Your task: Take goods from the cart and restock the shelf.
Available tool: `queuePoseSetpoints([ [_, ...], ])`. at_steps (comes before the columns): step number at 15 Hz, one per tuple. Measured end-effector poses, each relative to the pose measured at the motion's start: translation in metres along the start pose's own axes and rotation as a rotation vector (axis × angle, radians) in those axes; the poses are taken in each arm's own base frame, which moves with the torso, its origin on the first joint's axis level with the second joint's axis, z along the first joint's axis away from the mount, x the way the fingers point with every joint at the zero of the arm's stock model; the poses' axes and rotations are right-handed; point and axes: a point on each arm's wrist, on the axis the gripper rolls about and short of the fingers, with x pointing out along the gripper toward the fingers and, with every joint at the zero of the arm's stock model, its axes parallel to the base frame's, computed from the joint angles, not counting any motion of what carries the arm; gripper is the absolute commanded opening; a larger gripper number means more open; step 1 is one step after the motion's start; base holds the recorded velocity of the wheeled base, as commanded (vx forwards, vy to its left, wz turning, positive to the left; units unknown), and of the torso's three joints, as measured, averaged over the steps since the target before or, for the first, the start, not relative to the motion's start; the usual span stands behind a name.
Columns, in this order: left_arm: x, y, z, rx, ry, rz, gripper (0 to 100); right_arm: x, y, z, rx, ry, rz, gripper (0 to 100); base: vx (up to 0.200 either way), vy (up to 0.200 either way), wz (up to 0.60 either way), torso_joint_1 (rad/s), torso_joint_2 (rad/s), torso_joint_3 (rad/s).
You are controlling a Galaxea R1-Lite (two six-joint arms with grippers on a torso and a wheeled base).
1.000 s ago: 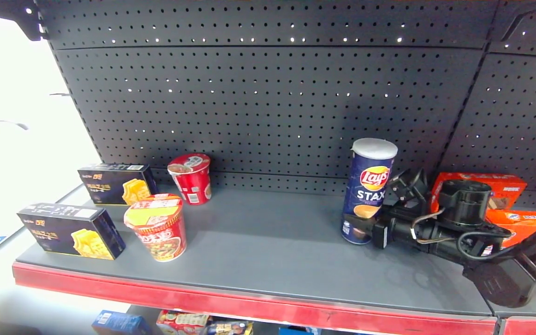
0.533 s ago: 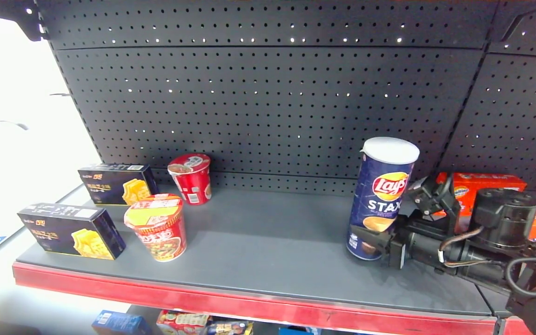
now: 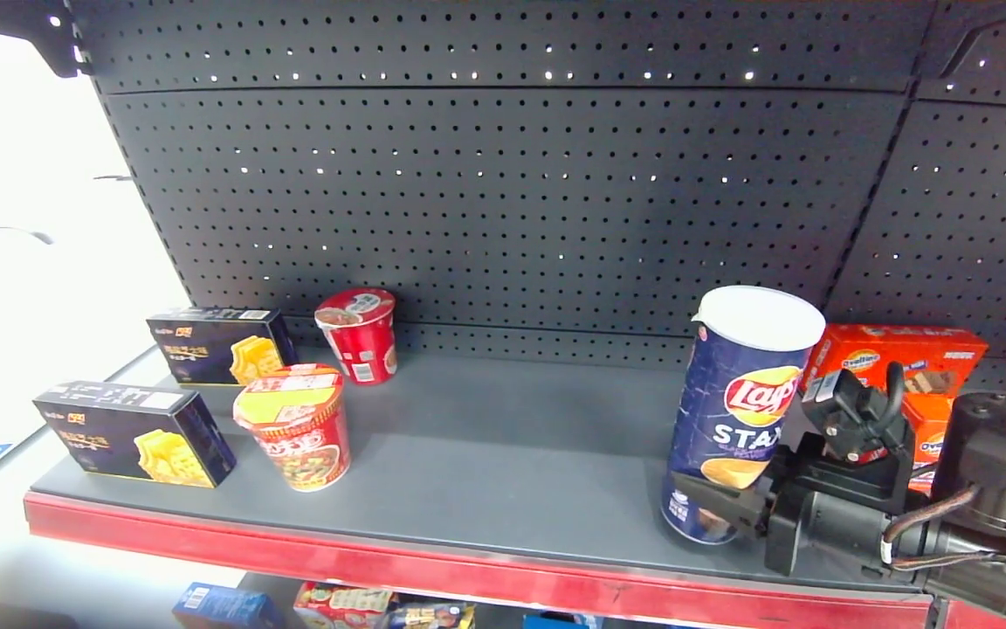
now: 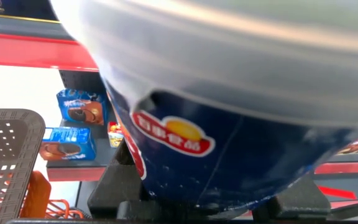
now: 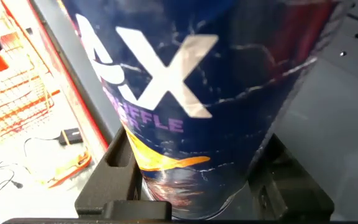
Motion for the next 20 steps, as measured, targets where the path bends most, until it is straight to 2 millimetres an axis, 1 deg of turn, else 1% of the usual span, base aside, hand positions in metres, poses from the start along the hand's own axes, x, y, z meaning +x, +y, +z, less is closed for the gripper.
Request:
queuePoseSetpoints([
  [4, 0.000, 0.000, 0.000, 0.000, -0.001, 0.003, 0, 0.005, 0.000, -0.007, 0.012, 0.030, 0.007, 0, 0.000, 0.000, 0.00, 0.000, 0.00, 0.000],
  [9, 0.000, 0.000, -0.001, 0.000, 0.003, 0.003, 0, 0.021, -0.004, -0.011, 0.028, 0.025, 0.015, 0, 0.000, 0.000, 0.00, 0.000, 0.00, 0.000],
  [14, 0.001, 0.000, -0.002, -0.001, 0.008, 0.004, 0, 0.029, -0.004, -0.019, 0.033, 0.040, 0.025, 0, 0.000, 0.000, 0.00, 0.000, 0.00, 0.000],
  [15, 0.001, 0.000, -0.002, -0.001, 0.008, 0.004, 0, 0.030, -0.004, -0.020, 0.033, 0.044, 0.025, 100, 0.000, 0.000, 0.00, 0.000, 0.00, 0.000],
  [20, 0.001, 0.001, -0.002, -0.001, 0.009, 0.003, 0, 0.030, -0.004, -0.025, 0.033, 0.062, 0.026, 100, 0.000, 0.000, 0.00, 0.000, 0.00, 0.000],
])
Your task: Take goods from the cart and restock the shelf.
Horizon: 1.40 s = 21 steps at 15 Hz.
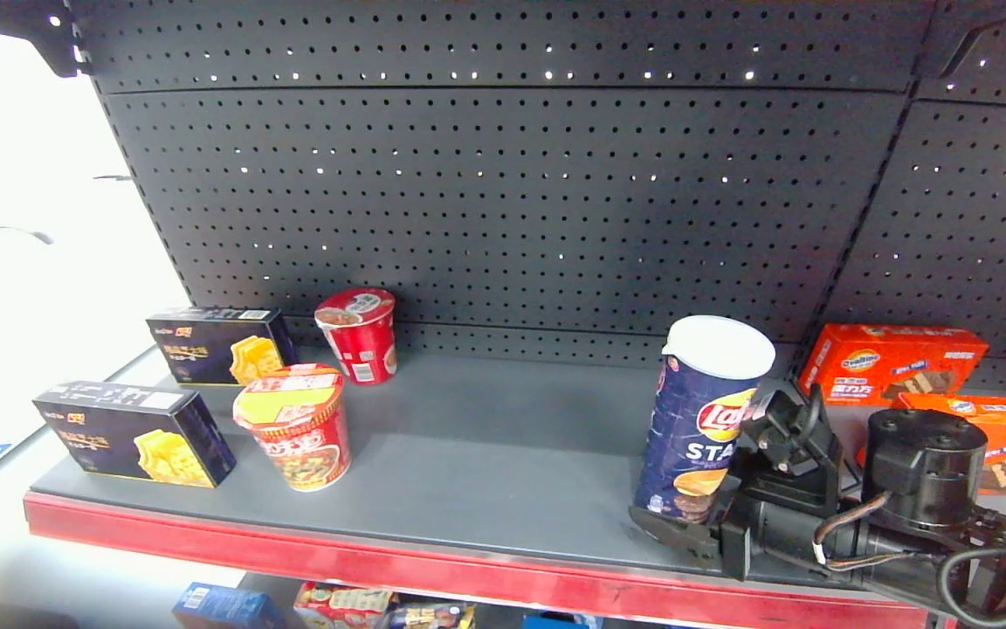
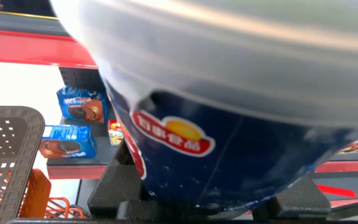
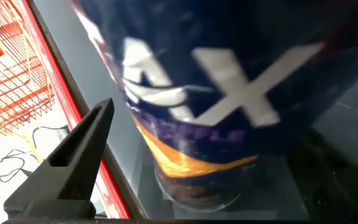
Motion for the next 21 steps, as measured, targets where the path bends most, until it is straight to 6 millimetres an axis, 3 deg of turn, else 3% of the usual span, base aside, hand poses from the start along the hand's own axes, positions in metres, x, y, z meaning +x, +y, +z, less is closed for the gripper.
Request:
queuePoseSetpoints([
  [15, 0.001, 0.001, -0.003, -0.014, 0.010, 0.002, 0, -0.029, 0.018, 0.003, -0.020, -0.022, 0.027, 100, 0.000, 0.000, 0.00, 0.000, 0.00, 0.000],
  [21, 0.001, 0.001, -0.003, -0.014, 0.005, 0.006, 0, -0.046, 0.002, 0.007, -0.043, -0.047, -0.068, 100, 0.000, 0.000, 0.00, 0.000, 0.00, 0.000],
])
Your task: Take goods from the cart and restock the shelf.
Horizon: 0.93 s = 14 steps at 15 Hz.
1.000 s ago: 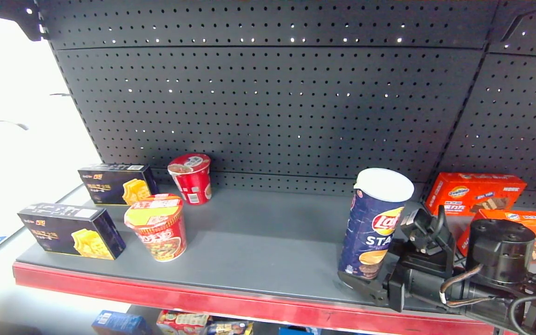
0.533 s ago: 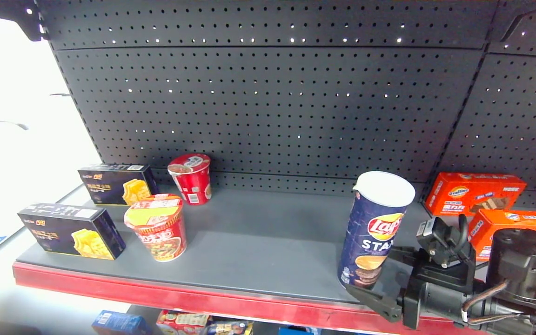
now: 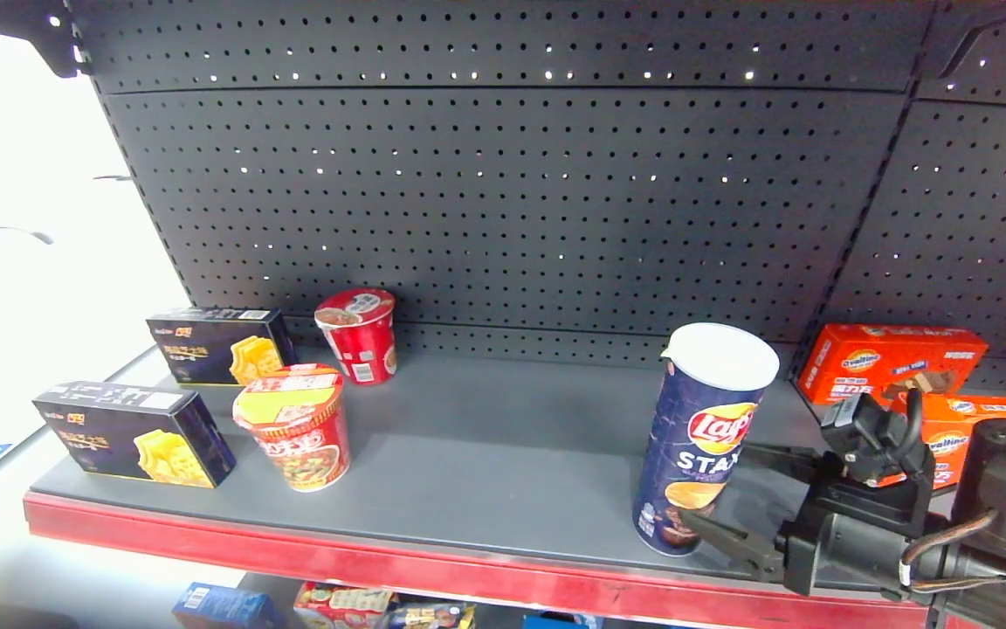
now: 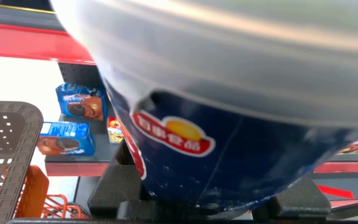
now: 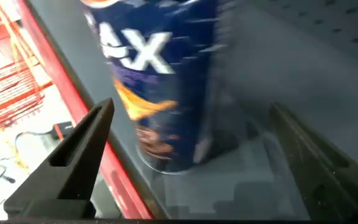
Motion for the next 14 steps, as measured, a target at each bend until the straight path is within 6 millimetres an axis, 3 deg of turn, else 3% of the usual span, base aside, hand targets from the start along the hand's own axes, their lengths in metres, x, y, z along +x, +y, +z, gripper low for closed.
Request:
queuePoseSetpoints([
  [10, -0.001, 0.000, 0.003, 0.002, -0.020, 0.014, 0, -0.075, 0.017, -0.009, 0.005, -0.026, -0.099, 100, 0.000, 0.000, 0.00, 0.000, 0.00, 0.000],
  [14, -0.017, -0.009, 0.038, 0.037, -0.142, -0.005, 0, -0.108, 0.013, -0.010, 0.053, -0.012, -0.373, 100, 0.000, 0.000, 0.00, 0.000, 0.00, 0.000],
])
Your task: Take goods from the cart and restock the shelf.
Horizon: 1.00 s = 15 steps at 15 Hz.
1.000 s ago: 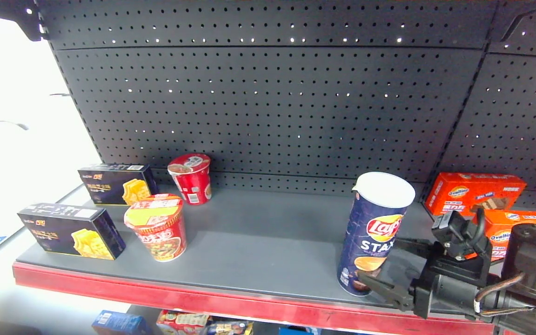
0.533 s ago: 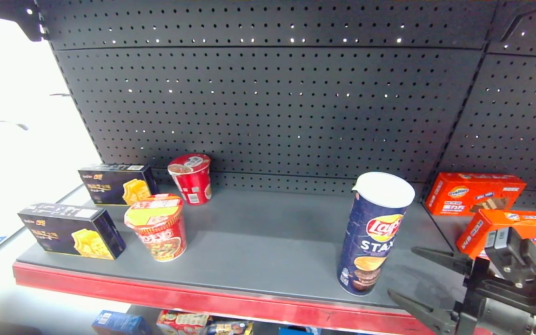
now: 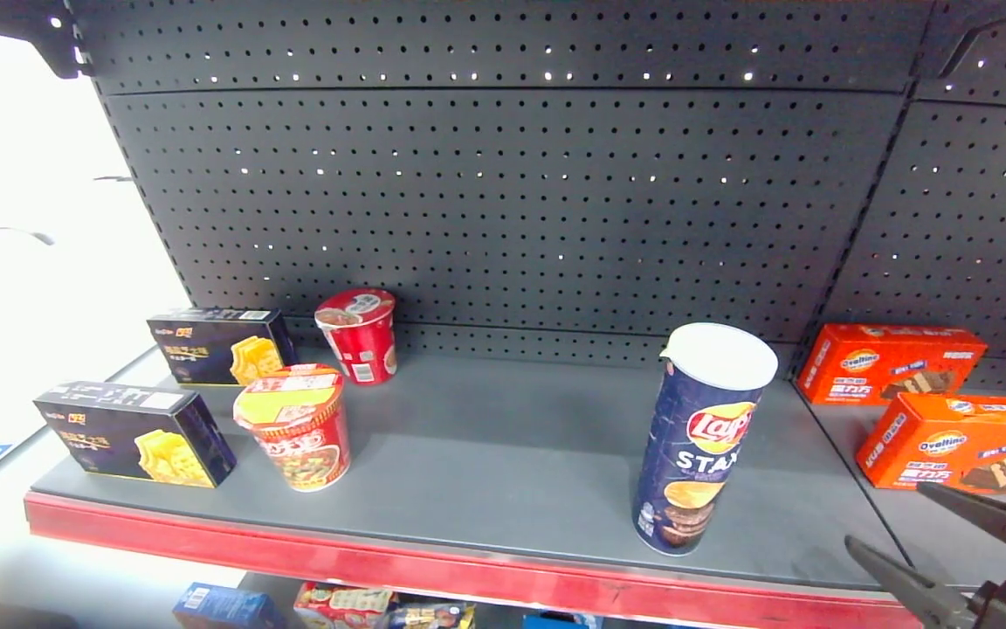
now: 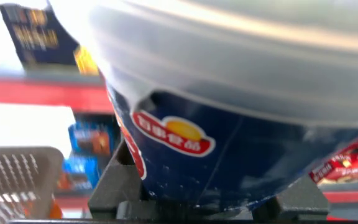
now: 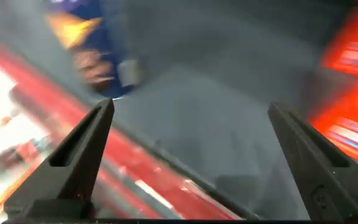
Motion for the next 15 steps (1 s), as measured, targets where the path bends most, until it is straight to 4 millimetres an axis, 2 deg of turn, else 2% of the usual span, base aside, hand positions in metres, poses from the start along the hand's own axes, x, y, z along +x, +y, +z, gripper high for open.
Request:
queuePoseSetpoints([
  [4, 0.000, -0.007, 0.036, 0.075, -0.035, -0.055, 0, -0.023, -0.006, 0.006, 0.008, -0.083, -0.180, 100, 0.000, 0.000, 0.00, 0.000, 0.00, 0.000],
  [8, 0.018, -0.008, 0.055, 0.139, 0.033, -0.124, 0, -0.055, 0.003, -0.001, 0.006, -0.109, -0.252, 100, 0.000, 0.000, 0.00, 0.000, 0.00, 0.000],
  [11, 0.043, -0.013, 0.076, 0.172, 0.048, -0.159, 0, -0.082, 0.013, -0.020, 0.013, -0.093, -0.289, 100, 0.000, 0.000, 0.00, 0.000, 0.00, 0.000],
  [15, 0.088, -0.024, 0.104, 0.183, 0.035, -0.237, 0, -0.112, 0.029, -0.059, 0.025, -0.056, -0.364, 100, 0.000, 0.000, 0.00, 0.000, 0.00, 0.000],
])
